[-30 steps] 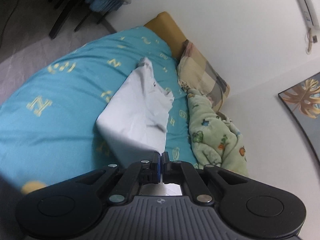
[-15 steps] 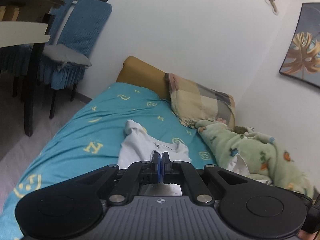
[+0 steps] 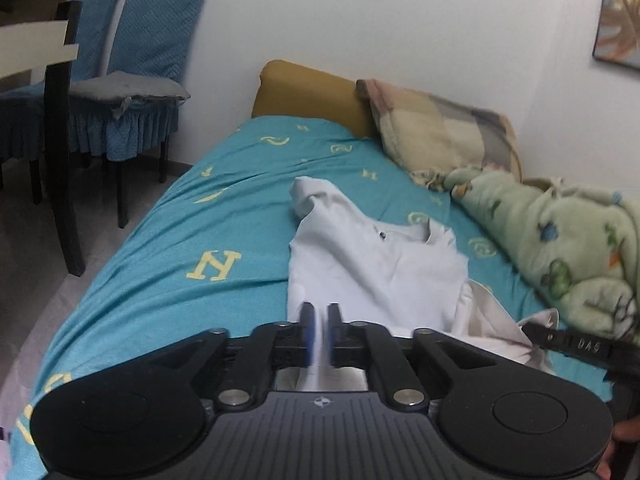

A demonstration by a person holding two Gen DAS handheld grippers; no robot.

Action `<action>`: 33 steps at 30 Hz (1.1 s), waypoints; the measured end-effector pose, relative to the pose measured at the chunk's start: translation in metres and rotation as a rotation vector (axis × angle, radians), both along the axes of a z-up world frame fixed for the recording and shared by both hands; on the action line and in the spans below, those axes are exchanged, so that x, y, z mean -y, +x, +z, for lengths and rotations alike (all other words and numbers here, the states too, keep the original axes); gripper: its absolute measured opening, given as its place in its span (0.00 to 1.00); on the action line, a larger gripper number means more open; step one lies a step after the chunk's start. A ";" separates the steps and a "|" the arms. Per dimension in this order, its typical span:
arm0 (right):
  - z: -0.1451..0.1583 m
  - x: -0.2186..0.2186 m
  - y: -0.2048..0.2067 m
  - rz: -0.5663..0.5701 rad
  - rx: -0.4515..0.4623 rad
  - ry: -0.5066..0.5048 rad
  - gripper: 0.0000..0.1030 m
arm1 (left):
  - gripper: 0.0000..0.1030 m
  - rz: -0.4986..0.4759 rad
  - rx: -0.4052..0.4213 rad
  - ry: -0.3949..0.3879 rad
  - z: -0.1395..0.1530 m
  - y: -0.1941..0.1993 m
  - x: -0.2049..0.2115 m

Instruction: Fold clothes

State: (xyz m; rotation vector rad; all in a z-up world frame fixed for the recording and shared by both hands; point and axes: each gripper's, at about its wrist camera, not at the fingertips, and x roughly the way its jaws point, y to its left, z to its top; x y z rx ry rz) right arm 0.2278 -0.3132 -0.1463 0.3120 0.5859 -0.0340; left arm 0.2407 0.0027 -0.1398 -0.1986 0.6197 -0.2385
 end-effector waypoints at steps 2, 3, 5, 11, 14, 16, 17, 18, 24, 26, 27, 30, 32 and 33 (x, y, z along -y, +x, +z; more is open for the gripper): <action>0.006 -0.002 -0.008 0.009 0.032 -0.002 0.86 | 0.57 -0.005 0.018 -0.003 0.005 -0.006 -0.001; 0.011 -0.004 -0.013 0.005 0.055 -0.012 0.87 | 0.61 -0.009 0.031 -0.003 0.009 -0.010 0.000; 0.020 -0.010 -0.021 0.013 0.072 -0.032 0.87 | 0.72 -0.023 0.050 0.005 0.018 -0.019 0.002; 0.051 -0.030 -0.064 0.050 0.151 -0.094 0.87 | 0.80 -0.034 0.102 0.006 0.050 -0.060 0.005; 0.067 -0.036 -0.091 0.052 0.179 -0.109 0.87 | 0.81 -0.027 0.122 0.008 0.064 -0.084 0.004; 0.076 -0.036 -0.108 0.040 0.194 -0.104 0.87 | 0.82 -0.029 0.136 0.008 0.072 -0.102 0.003; 0.080 -0.035 -0.116 0.035 0.200 -0.100 0.87 | 0.83 -0.029 0.143 0.008 0.076 -0.111 0.003; 0.084 -0.035 -0.124 0.030 0.205 -0.100 0.87 | 0.83 -0.030 0.148 0.009 0.079 -0.119 0.002; 0.096 -0.030 -0.163 -0.010 0.225 -0.080 0.87 | 0.84 -0.042 0.170 0.057 0.090 -0.164 0.006; 0.098 -0.030 -0.172 -0.016 0.228 -0.073 0.87 | 0.84 -0.048 0.172 0.066 0.091 -0.174 0.008; 0.098 -0.031 -0.175 -0.016 0.227 -0.075 0.87 | 0.84 -0.051 0.172 0.070 0.091 -0.179 0.009; 0.098 -0.034 -0.182 -0.004 0.223 -0.081 0.86 | 0.84 -0.052 0.177 0.077 0.091 -0.190 0.012; 0.099 -0.037 -0.184 0.021 0.223 -0.080 0.75 | 0.84 -0.051 0.174 0.073 0.089 -0.197 0.012; 0.099 -0.040 -0.185 0.025 0.219 -0.085 0.58 | 0.84 -0.049 0.167 0.066 0.087 -0.200 0.010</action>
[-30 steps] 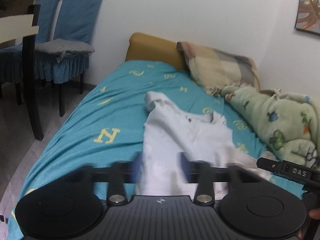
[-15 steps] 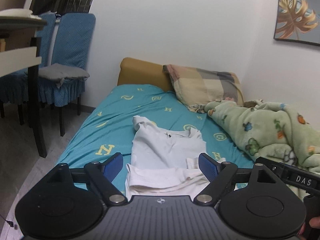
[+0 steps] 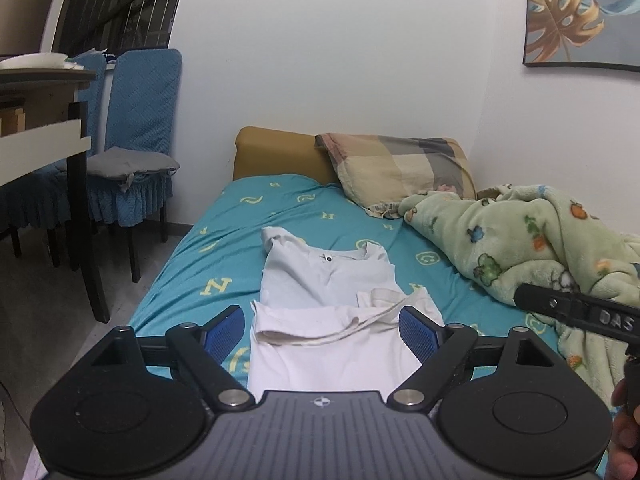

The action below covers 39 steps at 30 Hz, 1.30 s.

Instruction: Fold clothes

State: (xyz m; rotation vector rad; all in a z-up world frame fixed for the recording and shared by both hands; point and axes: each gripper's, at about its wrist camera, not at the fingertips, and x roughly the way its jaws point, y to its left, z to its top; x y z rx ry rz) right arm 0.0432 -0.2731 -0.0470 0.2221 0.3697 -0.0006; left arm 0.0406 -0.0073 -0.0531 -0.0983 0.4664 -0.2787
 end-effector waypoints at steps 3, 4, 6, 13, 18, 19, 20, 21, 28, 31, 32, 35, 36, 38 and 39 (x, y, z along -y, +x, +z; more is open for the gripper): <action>0.000 -0.003 -0.001 -0.008 -0.003 -0.006 0.56 | 0.84 0.003 -0.021 -0.012 -0.009 -0.009 -0.006; 0.000 -0.002 -0.001 -0.007 -0.008 0.003 0.56 | 0.84 0.005 -0.027 -0.009 -0.014 -0.011 -0.007; 0.001 0.000 -0.001 -0.006 -0.020 0.025 0.62 | 0.84 0.020 -0.053 0.004 -0.021 -0.010 -0.008; 0.003 0.016 -0.004 -0.021 -0.039 0.155 0.80 | 0.84 0.057 -0.172 -0.066 -0.032 -0.003 -0.009; -0.002 0.031 -0.004 -0.031 -0.084 0.256 0.80 | 0.84 0.077 -0.239 -0.142 -0.026 -0.004 -0.005; -0.003 0.034 -0.004 -0.034 -0.095 0.276 0.80 | 0.84 0.083 -0.252 -0.158 -0.025 -0.004 -0.004; -0.005 0.037 -0.003 -0.037 -0.105 0.295 0.80 | 0.84 0.092 -0.271 -0.176 -0.023 -0.003 -0.002; -0.006 0.041 -0.003 -0.038 -0.117 0.319 0.80 | 0.84 0.101 -0.293 -0.202 -0.023 -0.002 -0.001; -0.029 0.061 0.000 -0.002 -0.185 0.469 0.80 | 0.84 0.134 -0.497 -0.378 -0.037 0.013 0.012; -0.046 0.071 0.005 -0.028 -0.256 0.582 0.82 | 0.84 0.131 -0.547 -0.409 -0.055 0.023 0.015; -0.056 0.077 0.007 -0.031 -0.285 0.682 0.82 | 0.84 0.136 -0.566 -0.425 -0.063 0.027 0.014; -0.089 0.084 0.009 -0.073 -0.378 0.946 0.82 | 0.83 0.157 -0.617 -0.512 -0.088 0.038 0.005; -0.099 0.085 0.010 -0.090 -0.408 1.021 0.82 | 0.83 0.166 -0.631 -0.546 -0.095 0.041 0.001; -0.109 0.079 0.012 -0.111 -0.443 1.035 0.77 | 0.83 0.182 -0.658 -0.613 -0.109 0.048 -0.006; -0.113 0.076 0.013 -0.121 -0.460 1.036 0.74 | 0.83 0.191 -0.667 -0.643 -0.116 0.051 -0.010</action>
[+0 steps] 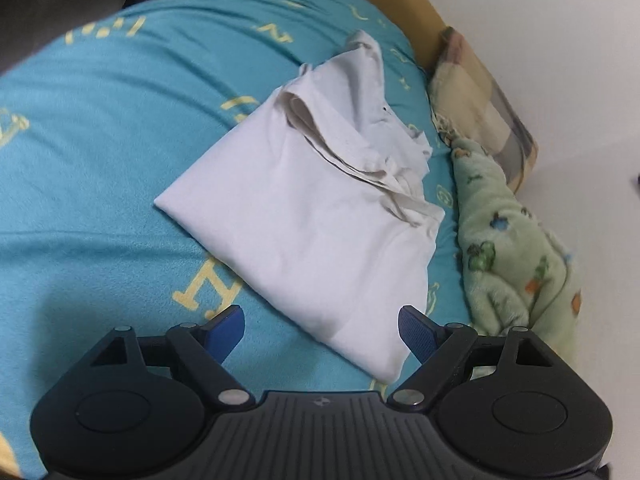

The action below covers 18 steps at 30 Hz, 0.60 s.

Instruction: Fold clothes

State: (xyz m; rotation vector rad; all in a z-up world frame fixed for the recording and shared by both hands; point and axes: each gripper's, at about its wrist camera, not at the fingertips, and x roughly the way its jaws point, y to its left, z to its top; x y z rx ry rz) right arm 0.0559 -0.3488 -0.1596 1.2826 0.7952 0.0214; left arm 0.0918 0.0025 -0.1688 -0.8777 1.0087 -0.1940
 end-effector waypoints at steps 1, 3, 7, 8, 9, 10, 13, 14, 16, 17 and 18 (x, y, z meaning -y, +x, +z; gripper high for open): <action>-0.006 -0.003 0.001 -0.004 -0.018 0.024 0.73 | 0.83 0.014 -0.005 -0.020 -0.006 0.004 -0.003; -0.020 -0.004 0.005 -0.020 -0.062 0.087 0.71 | 0.82 0.057 -0.021 -0.043 -0.018 0.010 -0.010; -0.044 -0.007 0.012 -0.080 -0.168 0.097 0.65 | 0.71 0.193 -0.029 -0.142 -0.045 0.019 -0.034; -0.047 -0.007 0.012 -0.100 -0.173 0.089 0.63 | 0.66 0.216 -0.027 -0.167 -0.048 0.021 -0.040; -0.048 -0.008 0.013 -0.121 -0.174 0.081 0.57 | 0.64 0.233 -0.026 -0.183 -0.051 0.024 -0.044; -0.050 -0.008 0.013 -0.142 -0.176 0.074 0.55 | 0.60 0.247 -0.027 -0.193 -0.053 0.026 -0.047; -0.046 -0.015 0.018 -0.157 -0.142 -0.028 0.47 | 0.36 0.263 -0.037 -0.171 -0.057 0.033 -0.051; -0.046 -0.017 0.020 -0.162 -0.144 -0.055 0.42 | 0.26 0.263 -0.040 -0.161 -0.057 0.034 -0.051; -0.048 -0.018 0.023 -0.175 -0.145 -0.082 0.27 | 0.11 0.263 -0.038 -0.160 -0.057 0.037 -0.051; -0.048 -0.018 0.025 -0.174 -0.142 -0.096 0.23 | 0.06 0.261 -0.029 -0.162 -0.055 0.039 -0.050; -0.046 -0.020 0.026 -0.169 -0.134 -0.118 0.16 | 0.06 0.257 -0.019 -0.164 -0.053 0.040 -0.049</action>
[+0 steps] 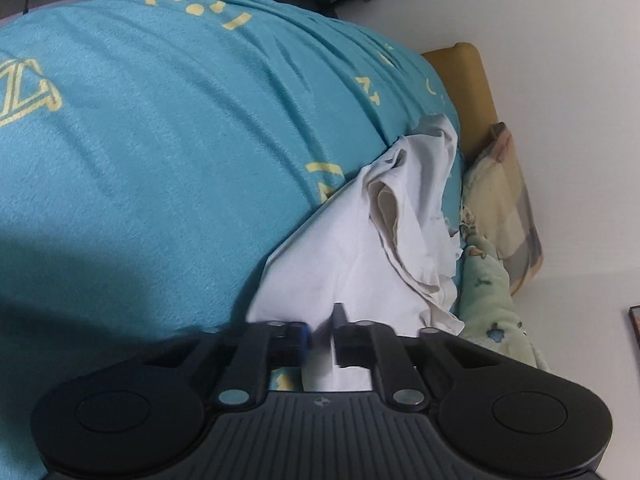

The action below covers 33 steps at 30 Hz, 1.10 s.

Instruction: Fold clothes

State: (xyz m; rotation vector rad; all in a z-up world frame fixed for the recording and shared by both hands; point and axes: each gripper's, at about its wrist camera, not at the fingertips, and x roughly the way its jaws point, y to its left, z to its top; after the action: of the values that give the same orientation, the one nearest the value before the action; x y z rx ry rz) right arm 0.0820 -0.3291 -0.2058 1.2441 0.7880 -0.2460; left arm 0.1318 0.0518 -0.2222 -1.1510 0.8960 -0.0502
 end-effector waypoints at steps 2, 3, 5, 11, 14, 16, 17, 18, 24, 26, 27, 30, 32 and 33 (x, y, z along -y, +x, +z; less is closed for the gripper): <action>0.006 -0.001 0.002 0.017 0.019 -0.049 0.10 | 0.06 -0.002 0.032 0.001 0.007 0.001 0.003; 0.009 0.000 0.001 0.022 0.039 -0.073 0.08 | 0.06 -0.003 0.053 -0.005 0.012 0.000 0.004; 0.020 0.000 -0.001 0.024 0.089 -0.122 0.06 | 0.04 -0.009 0.118 -0.007 0.024 -0.003 0.006; 0.064 0.003 -0.019 0.000 0.313 -0.199 0.06 | 0.04 -0.025 0.308 0.013 0.063 -0.016 0.012; 0.082 0.001 -0.035 0.002 0.375 -0.216 0.06 | 0.03 -0.034 0.357 0.024 0.081 -0.032 0.009; 0.096 -0.004 -0.051 0.013 0.411 -0.254 0.06 | 0.03 -0.043 0.399 0.047 0.096 -0.049 0.008; 0.103 -0.007 -0.061 0.020 0.431 -0.277 0.06 | 0.03 -0.046 0.419 0.059 0.105 -0.059 0.007; 0.111 -0.011 -0.071 0.032 0.452 -0.313 0.06 | 0.03 -0.048 0.439 0.070 0.113 -0.072 0.006; 0.144 -0.032 -0.157 0.050 0.565 -0.403 0.06 | 0.03 -0.043 0.521 0.111 0.156 -0.158 -0.006; 0.146 -0.038 -0.190 0.039 0.588 -0.420 0.06 | 0.03 -0.047 0.556 0.118 0.165 -0.188 -0.010; 0.147 -0.041 -0.206 0.033 0.599 -0.429 0.06 | 0.03 -0.048 0.577 0.126 0.169 -0.203 -0.011; 0.148 -0.048 -0.233 0.036 0.600 -0.464 0.06 | 0.03 -0.049 0.595 0.136 0.173 -0.235 -0.013; 0.149 -0.047 -0.233 0.035 0.591 -0.461 0.06 | 0.03 -0.050 0.587 0.133 0.175 -0.237 -0.012; 0.151 -0.044 -0.228 0.033 0.594 -0.455 0.06 | 0.03 -0.054 0.585 0.137 0.176 -0.233 -0.011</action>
State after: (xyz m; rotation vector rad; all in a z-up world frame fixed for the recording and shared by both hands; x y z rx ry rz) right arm -0.1457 -0.2848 -0.0548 0.8036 0.2159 -0.0165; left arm -0.1010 0.0628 -0.0458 -0.9103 0.4015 -0.3473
